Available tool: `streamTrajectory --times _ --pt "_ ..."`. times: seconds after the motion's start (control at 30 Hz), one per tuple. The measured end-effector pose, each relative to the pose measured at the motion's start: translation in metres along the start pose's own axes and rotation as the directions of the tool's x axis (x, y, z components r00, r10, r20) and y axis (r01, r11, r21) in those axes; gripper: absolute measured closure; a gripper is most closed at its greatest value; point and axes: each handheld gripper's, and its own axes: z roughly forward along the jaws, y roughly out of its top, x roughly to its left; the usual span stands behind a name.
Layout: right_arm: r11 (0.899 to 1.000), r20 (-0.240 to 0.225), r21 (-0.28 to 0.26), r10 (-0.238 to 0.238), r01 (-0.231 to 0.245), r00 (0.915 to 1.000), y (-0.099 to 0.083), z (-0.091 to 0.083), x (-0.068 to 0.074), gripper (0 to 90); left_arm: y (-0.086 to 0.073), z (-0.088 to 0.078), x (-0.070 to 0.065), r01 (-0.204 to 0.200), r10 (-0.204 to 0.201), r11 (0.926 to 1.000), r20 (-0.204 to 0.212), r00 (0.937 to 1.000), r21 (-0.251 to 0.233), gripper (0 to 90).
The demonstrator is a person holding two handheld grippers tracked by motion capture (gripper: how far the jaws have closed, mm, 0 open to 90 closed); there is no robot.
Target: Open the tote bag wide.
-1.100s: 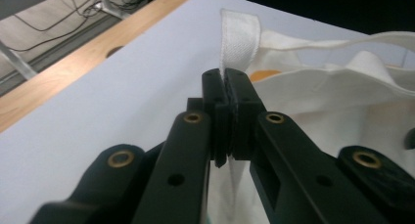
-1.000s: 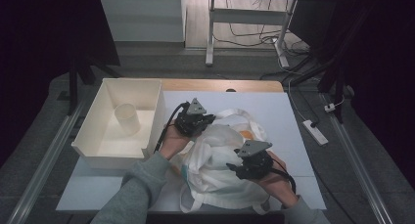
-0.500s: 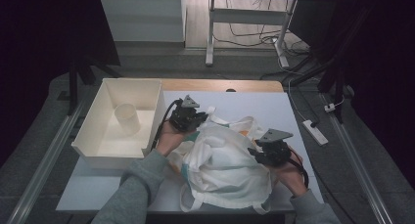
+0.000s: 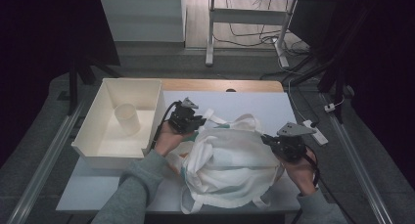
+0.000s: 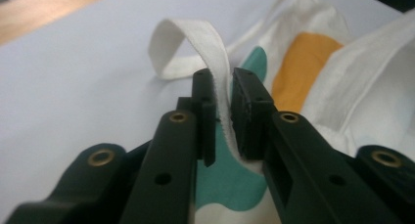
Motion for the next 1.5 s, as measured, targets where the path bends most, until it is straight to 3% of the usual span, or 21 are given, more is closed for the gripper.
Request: streamTrajectory --times 0.1,0.17,0.23,0.4,0.53,0.73,0.87,0.93,1.1,1.17,1.33,1.43,1.5 --pt "0.999 -0.011 0.028 0.041 -0.041 0.9991 -0.01 0.01 -0.006 87.4 0.001 0.002 -0.005 -0.012 0.012 0.9999 0.004 0.9999 0.009 69.0" --pt "0.998 -0.011 0.039 0.052 -0.052 0.9986 -0.013 0.014 -0.008 87.3 0.003 -0.003 -0.007 -0.005 0.005 0.9996 -0.019 0.9998 -0.029 56.4" --pt "0.998 -0.011 0.04 0.053 -0.052 0.9985 -0.013 0.014 -0.009 87.3 0.005 -0.013 -0.009 0.001 -0.002 0.997 -0.015 0.9999 -0.077 46.6" --pt "0.998 -0.014 0.041 0.053 -0.053 0.9985 -0.014 0.015 -0.009 87.2 0.012 -0.032 -0.021 -0.032 0.038 0.9876 0.032 0.9988 -0.154 40.6" --pt "0.998 -0.025 0.041 0.039 -0.038 0.9989 -0.015 0.017 -0.007 87.1 0.015 -0.033 -0.034 -0.08 0.097 0.9832 0.097 0.9905 -0.164 40.0" --pt "0.998 -0.029 0.041 0.038 -0.037 0.9988 -0.015 0.018 -0.005 87.1 0.019 -0.011 -0.05 -0.159 0.172 0.9818 0.133 0.976 -0.103 39.8" --pt "0.999 -0.03 0.037 0.029 -0.028 0.9991 -0.013 0.017 -0.004 87.1 0.018 0.011 -0.051 -0.186 0.189 0.982 0.145 0.9712 -0.035 40.5" --pt "0.999 -0.037 0.036 0.027 -0.026 0.9989 -0.013 0.017 -0.003 87.1 0.016 0.021 -0.05 -0.21 0.207 0.9777 0.143 0.9678 0.004 43.5" --pt "0.999 -0.044 0.039 -0.001 0.003 0.999 -0.011 0.017 -0.002 87.1 0.013 0.027 -0.047 -0.238 0.232 0.9696 0.094 0.9681 0.057 49.8" --pt "1.0 -0.051 0.031 -0.003 0.005 0.9987 -0.01 0.015 -0.002 87.1 0.012 0.028 -0.044 -0.227 0.224 0.9726 0.056 0.973 0.052 47.8" --pt "0.999 -0.048 0.025 -0.019 0.02 0.9986 -0.008 0.012 0.0 87.1 0.012 0.022 -0.036 -0.193 0.191 0.9811 0.054 0.9801 0.021 43.9" --pt "1.0 -0.05 0.027 -0.013 0.014 0.9987 -0.009 0.013 -0.001 87.1 0.01 0.026 -0.035 -0.211 0.206 0.9753 0.083 0.9751 0.065 47.2" --pt "0.999 -0.049 0.029 -0.014 0.015 0.9987 -0.009 0.013 -0.001 87.0 0.008 0.032 -0.035 -0.233 0.22 0.9655 0.117 0.9685 0.116 52.6"
